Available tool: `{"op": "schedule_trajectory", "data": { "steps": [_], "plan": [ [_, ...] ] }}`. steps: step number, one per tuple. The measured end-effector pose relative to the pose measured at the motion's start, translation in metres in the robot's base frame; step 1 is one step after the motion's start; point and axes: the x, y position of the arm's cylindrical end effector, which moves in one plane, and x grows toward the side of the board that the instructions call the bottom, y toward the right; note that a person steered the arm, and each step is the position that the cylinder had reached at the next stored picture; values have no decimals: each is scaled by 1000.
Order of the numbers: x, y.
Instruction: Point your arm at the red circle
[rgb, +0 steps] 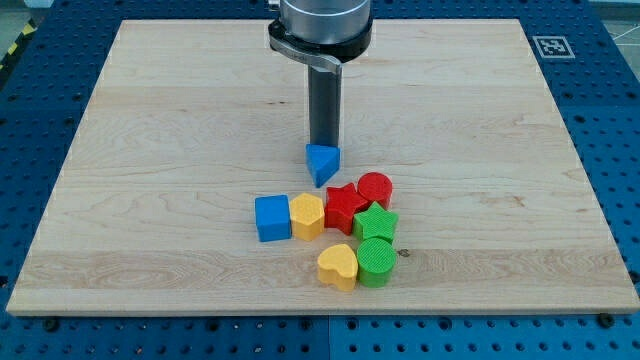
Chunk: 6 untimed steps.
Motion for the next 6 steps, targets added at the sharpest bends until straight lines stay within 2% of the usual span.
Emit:
{"op": "schedule_trajectory", "data": {
  "steps": [1, 4, 6],
  "plan": [
    [-17, 45],
    [-10, 89],
    [34, 86]
  ]
}}
